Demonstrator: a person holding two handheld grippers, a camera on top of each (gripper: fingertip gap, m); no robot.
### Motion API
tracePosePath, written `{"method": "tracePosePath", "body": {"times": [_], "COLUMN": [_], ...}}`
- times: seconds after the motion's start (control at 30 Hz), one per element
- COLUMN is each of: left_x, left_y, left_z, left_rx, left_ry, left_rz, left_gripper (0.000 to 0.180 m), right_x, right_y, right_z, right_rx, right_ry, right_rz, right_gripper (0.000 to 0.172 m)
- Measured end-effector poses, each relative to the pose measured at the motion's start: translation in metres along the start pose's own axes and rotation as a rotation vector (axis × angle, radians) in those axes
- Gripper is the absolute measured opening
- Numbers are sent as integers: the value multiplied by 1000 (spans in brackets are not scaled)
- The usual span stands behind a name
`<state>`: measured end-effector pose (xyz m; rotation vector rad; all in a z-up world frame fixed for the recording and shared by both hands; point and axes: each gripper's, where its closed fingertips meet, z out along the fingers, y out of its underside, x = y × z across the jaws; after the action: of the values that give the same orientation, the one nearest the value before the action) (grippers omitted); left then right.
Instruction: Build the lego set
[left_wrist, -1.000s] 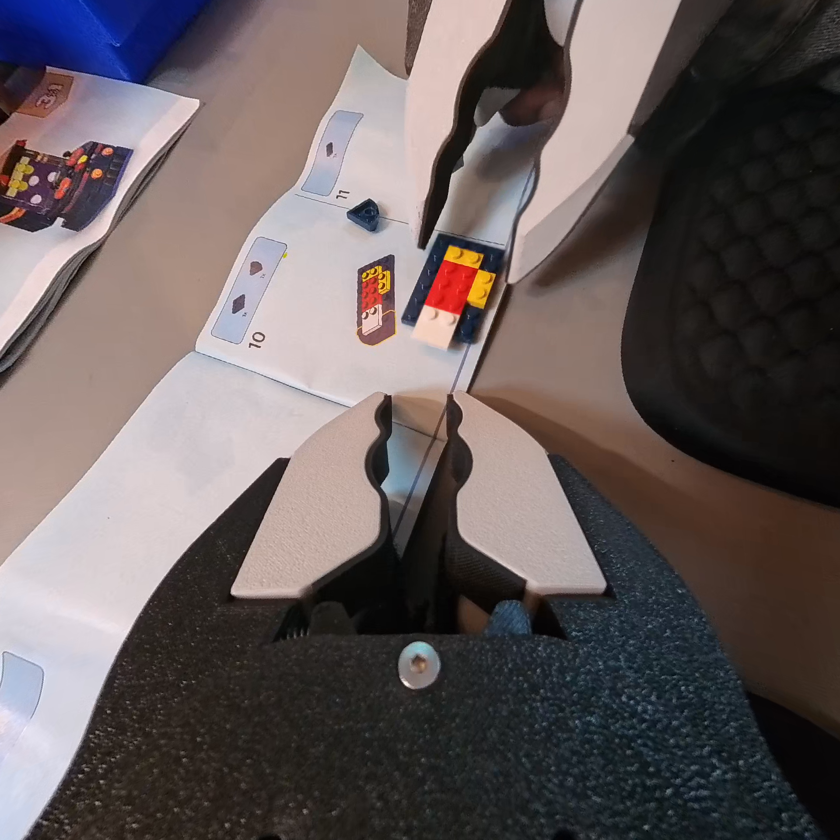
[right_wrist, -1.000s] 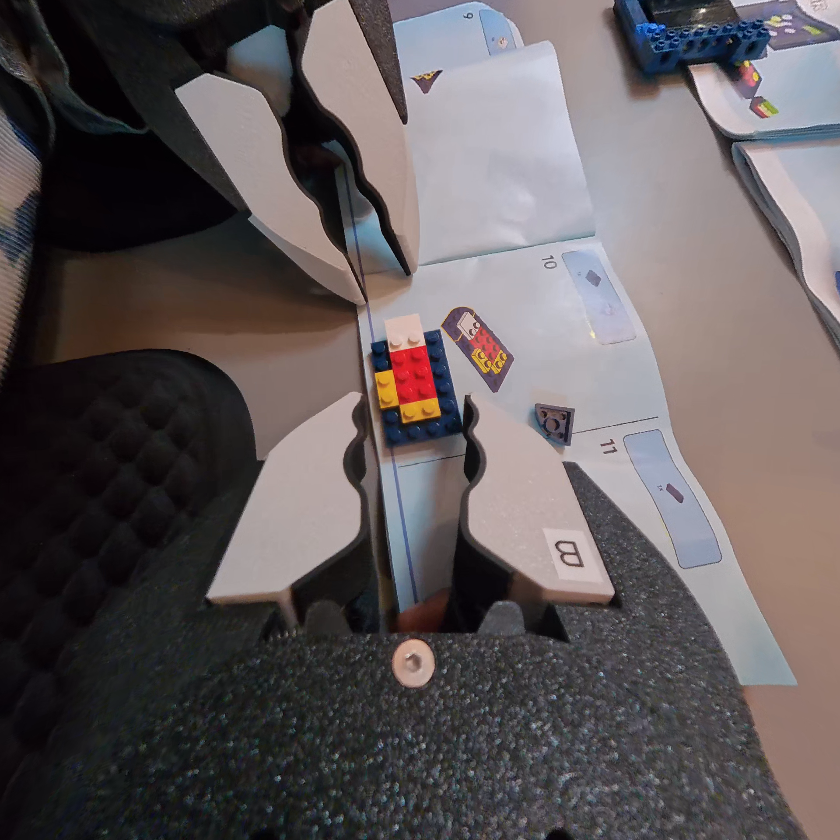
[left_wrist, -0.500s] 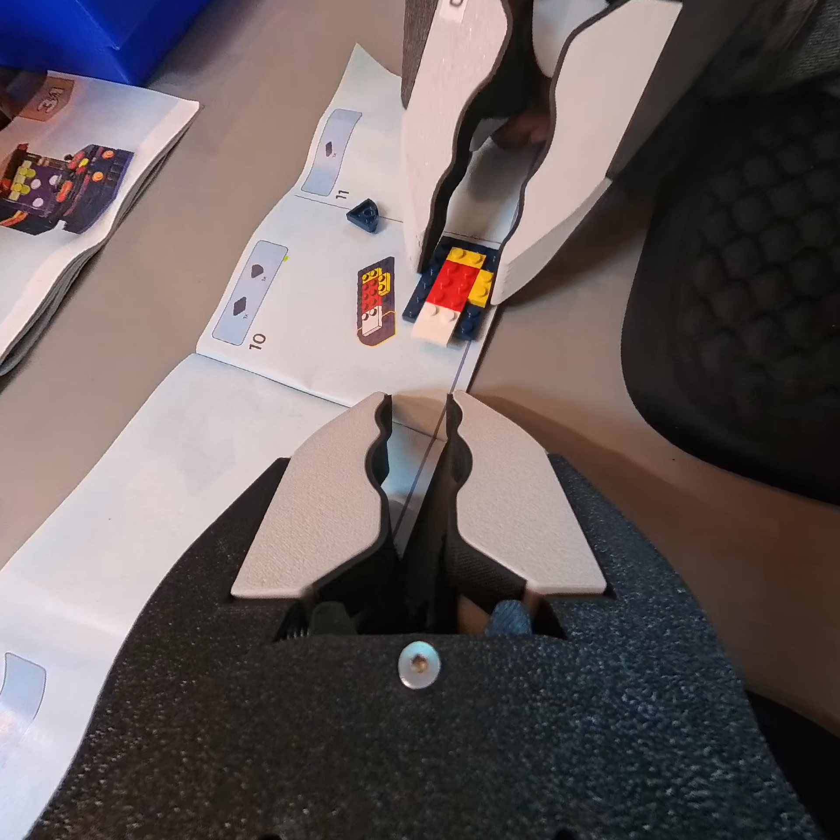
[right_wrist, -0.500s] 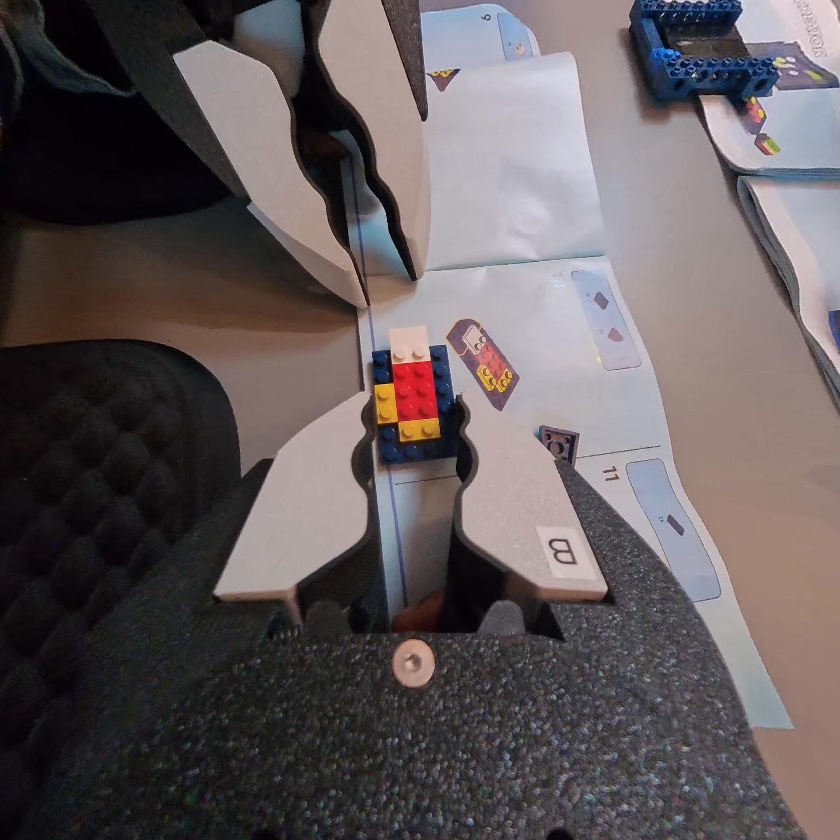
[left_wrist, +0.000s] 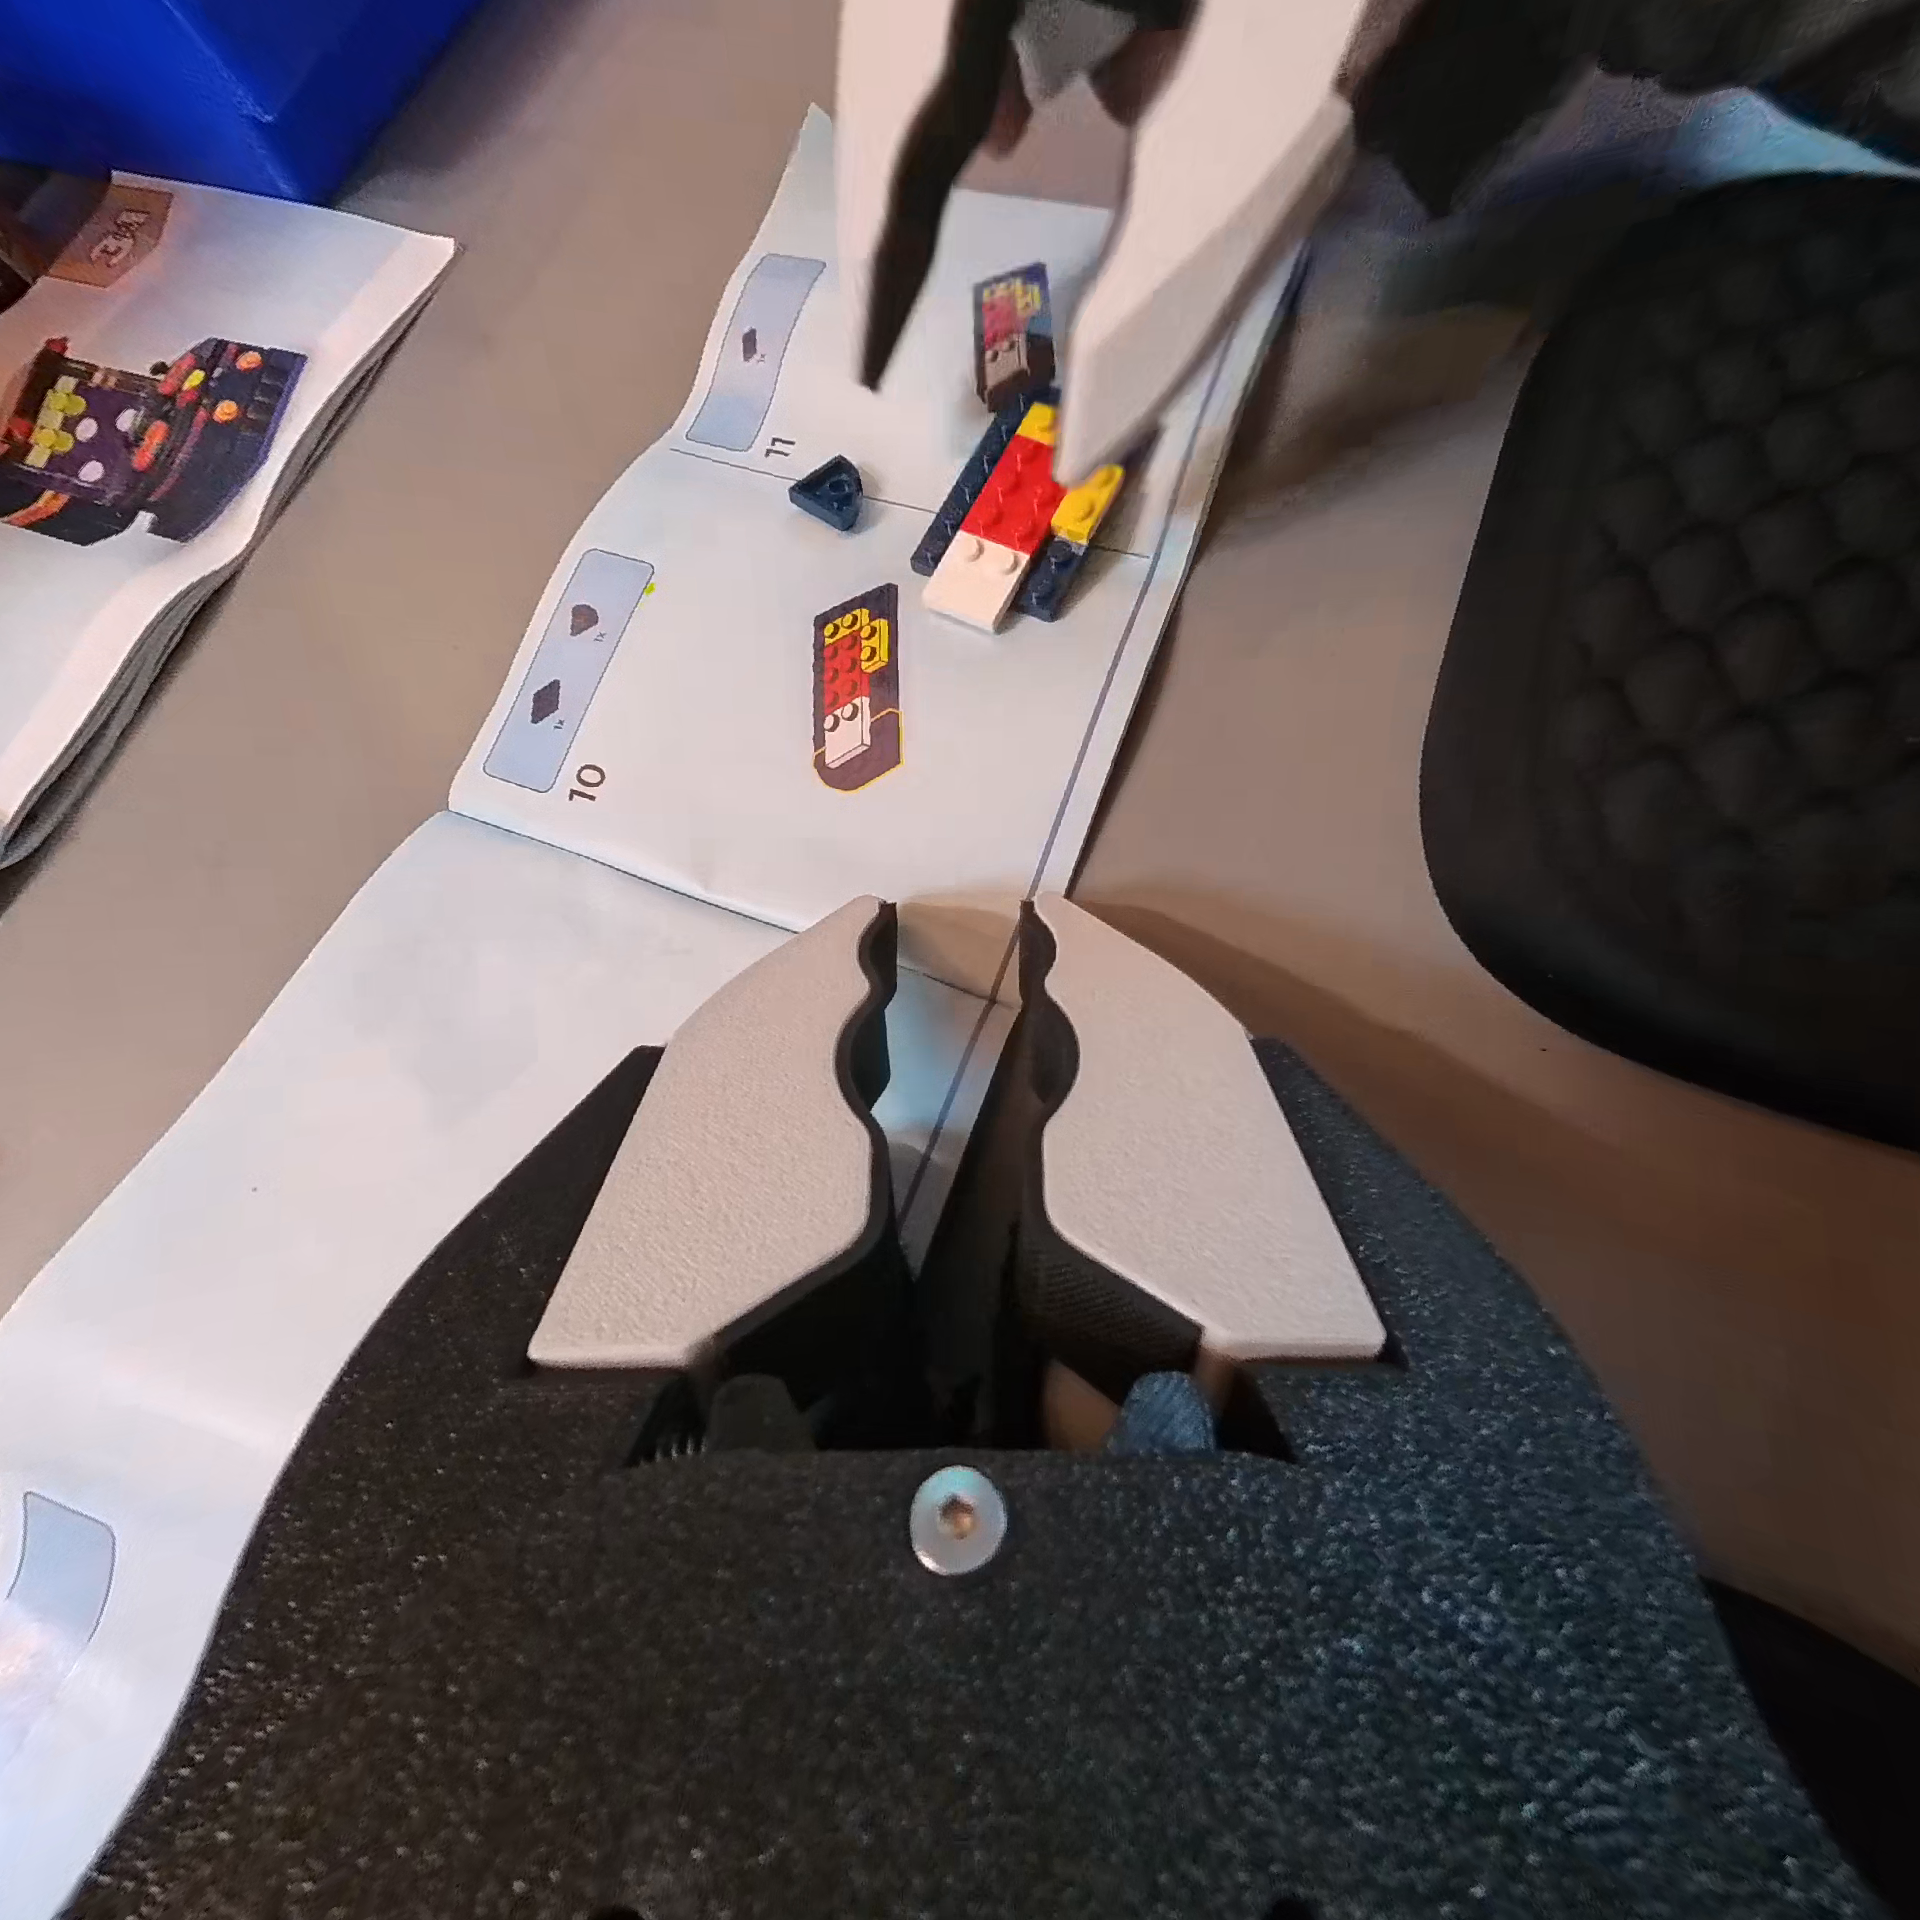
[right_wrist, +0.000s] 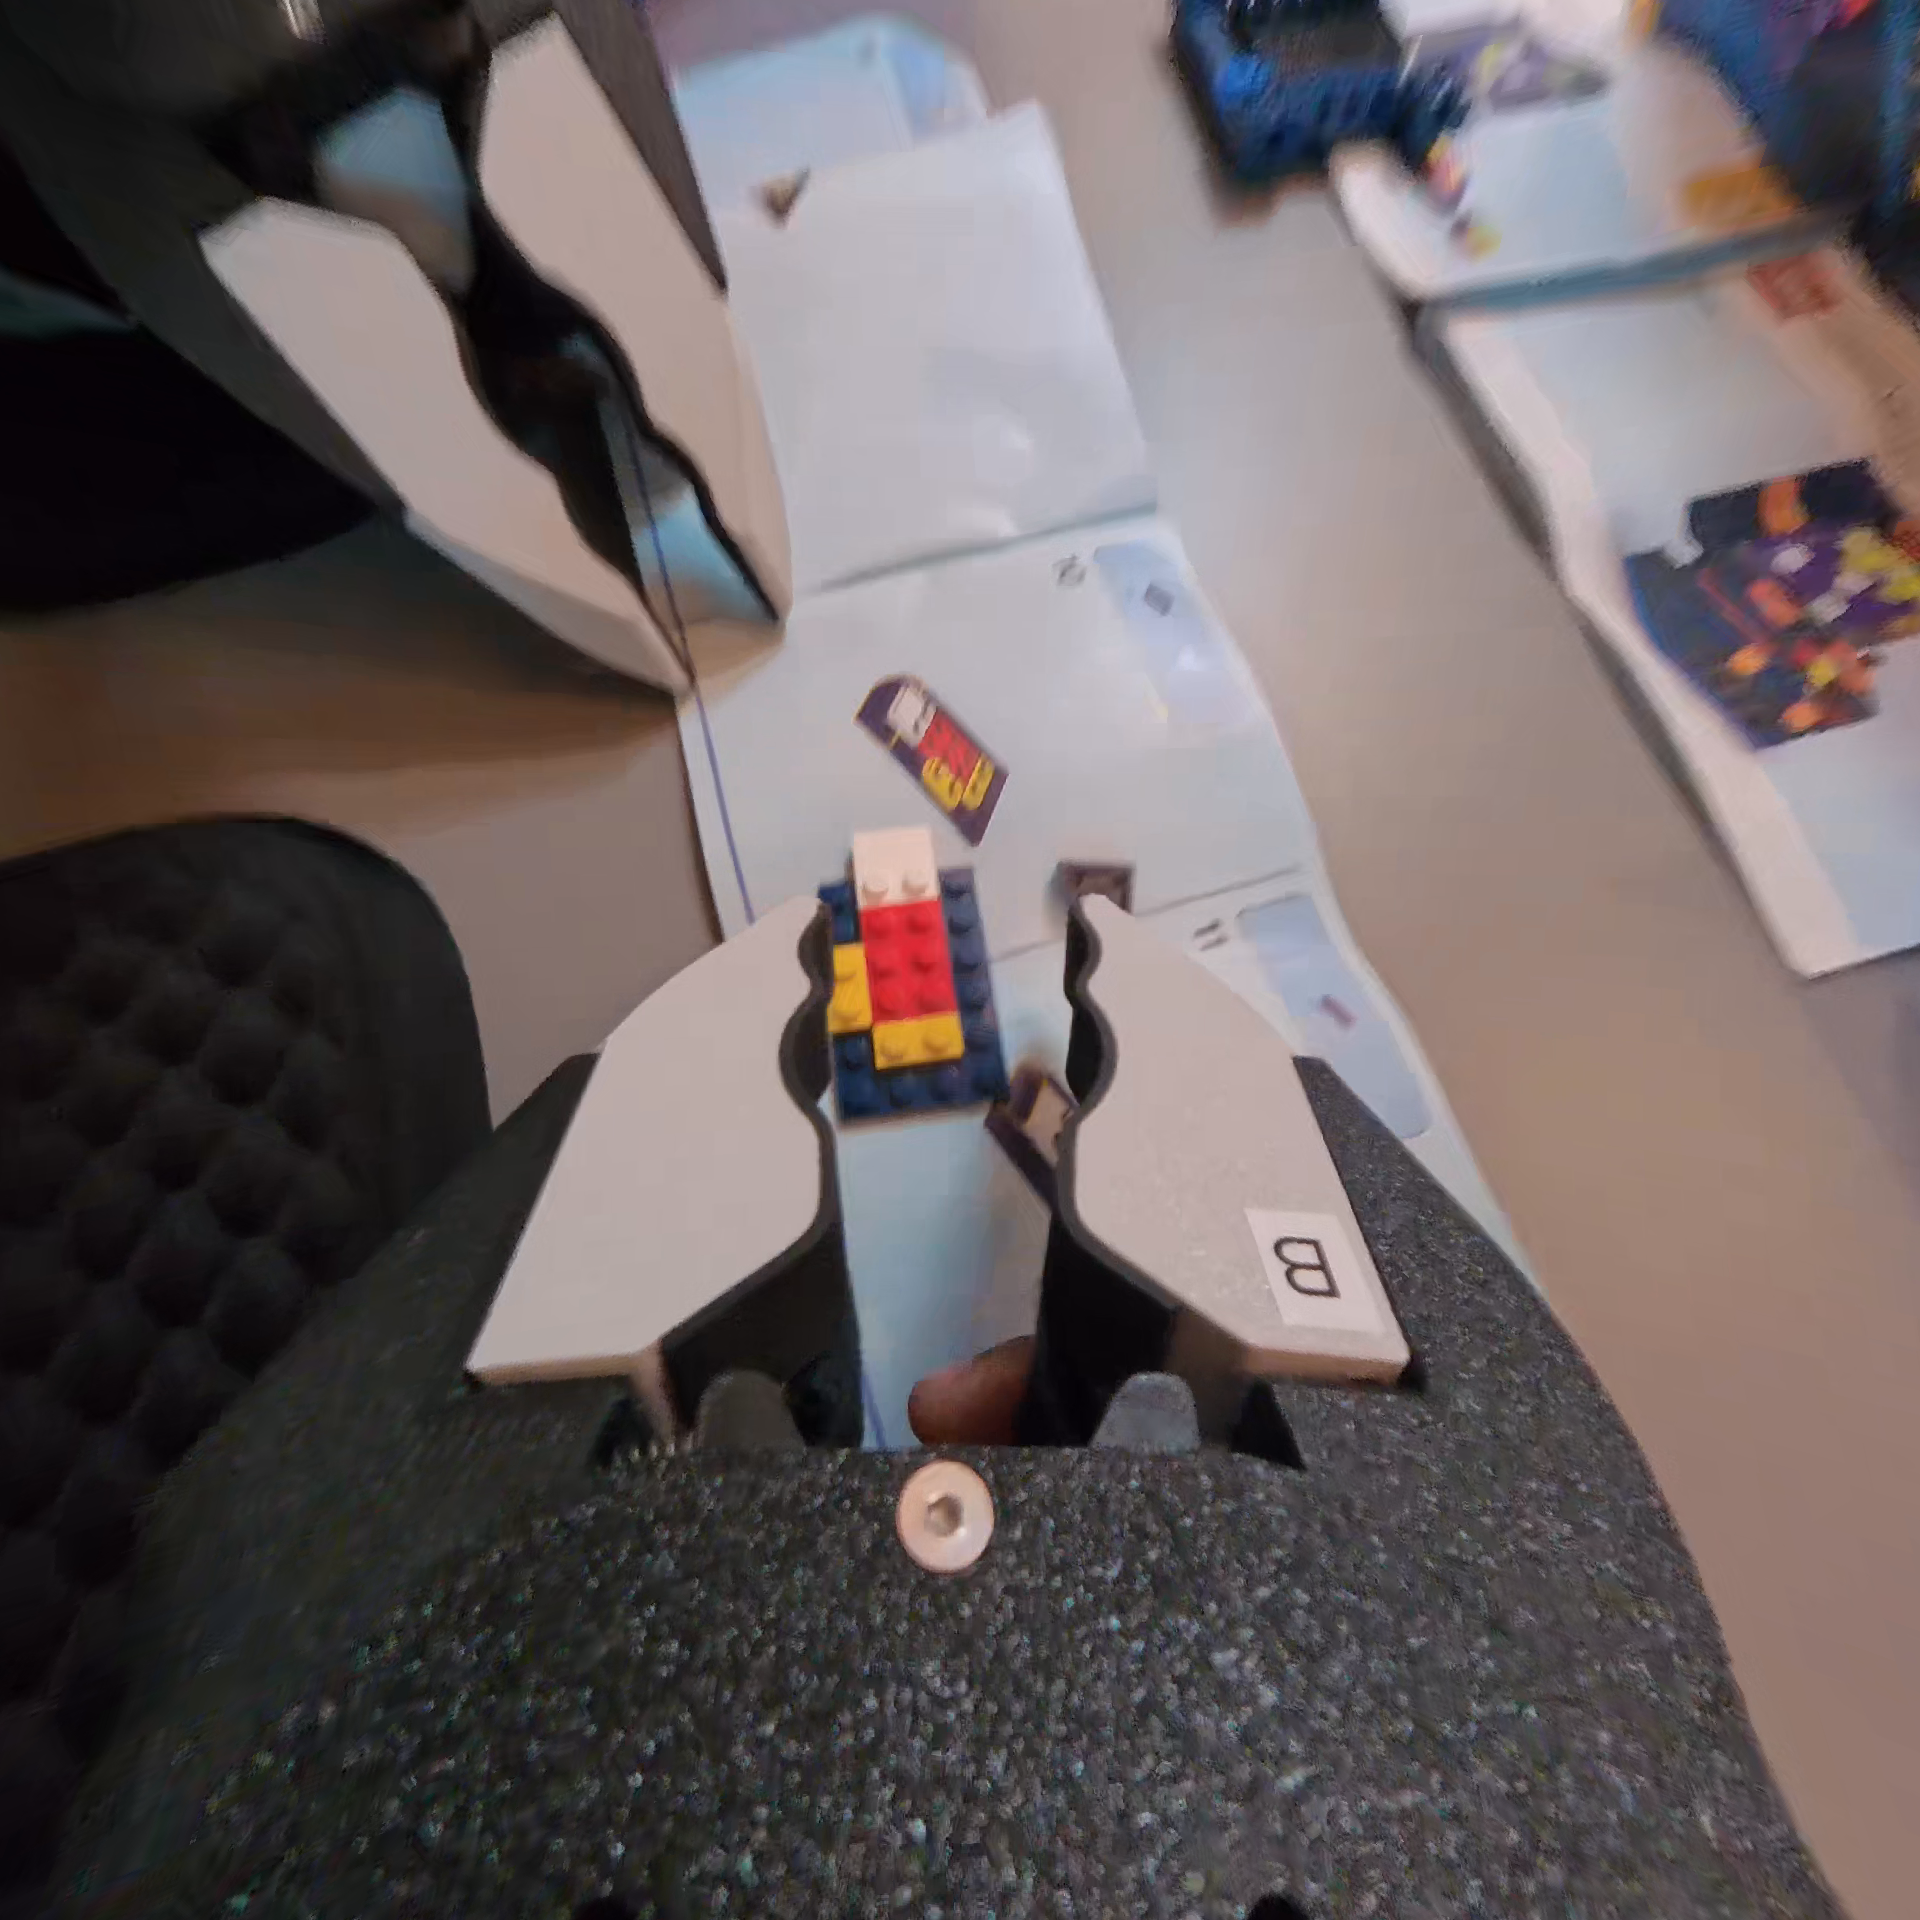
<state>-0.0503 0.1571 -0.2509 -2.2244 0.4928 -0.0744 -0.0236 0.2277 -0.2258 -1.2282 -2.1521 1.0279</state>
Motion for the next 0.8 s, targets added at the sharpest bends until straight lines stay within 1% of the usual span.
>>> {"method": "tracePosePath", "body": {"times": [0.03, 0.07, 0.17, 0.23, 0.3, 0.33, 0.4, 0.43, 0.5, 0.53, 0.6, 0.7, 0.73, 0.8], "left_x": [0, 0, 0, 0, -1, -1, -1, -1, -2, -4, -10, -16, -17, -15], "left_y": [0, 0, 0, -1, -1, -1, -1, -1, -2, -2, -5, -14, -16, -17], "left_z": [0, 0, 0, -1, -1, -1, -2, -2, -2, -3, -6, -14, -16, -17], "left_rx": [0, 1, 2, 5, 8, 10, 11, 12, 15, 21, 50, 127, 144, 157], "left_ry": [-1, -3, -8, -8, -8, -9, -12, -13, -20, -34, -68, -82, -73, -50], "left_rz": [2, 5, 10, 6, 1, 0, -1, -1, -1, -4, -20, -72, -88, -98], "left_gripper": [22, 22, 22, 23, 23, 23, 24, 24, 25, 25, 25, 25, 25, 27], "right_x": [5, 8, 18, 22, 21, 23, 28, 28, 30, 29, 24, 3, -3, -18], "right_y": [-8, -11, 2, 7, 10, 10, 10, 10, 6, 2, -13, -42, -49, -50], "right_z": [-1, -1, 8, 16, 23, 26, 26, 26, 24, 23, 17, 10, 9, 16], "right_rx": [35, 42, -102, -166, -202, -202, -198, -193, -145, -96, 37, 208, 226, 156], "right_ry": [13, 20, 52, 62, 42, 52, 83, 86, 84, 65, -38, -356, -452, -593], "right_rz": [4, 8, -62, -99, -78, -70, -62, -61, -37, 4, 158, 484, 572, 673], "right_gripper": [37, 27, 17, 14, 18, 18, 9, 8, 6, 3, 2, 2, 3, 2]}}
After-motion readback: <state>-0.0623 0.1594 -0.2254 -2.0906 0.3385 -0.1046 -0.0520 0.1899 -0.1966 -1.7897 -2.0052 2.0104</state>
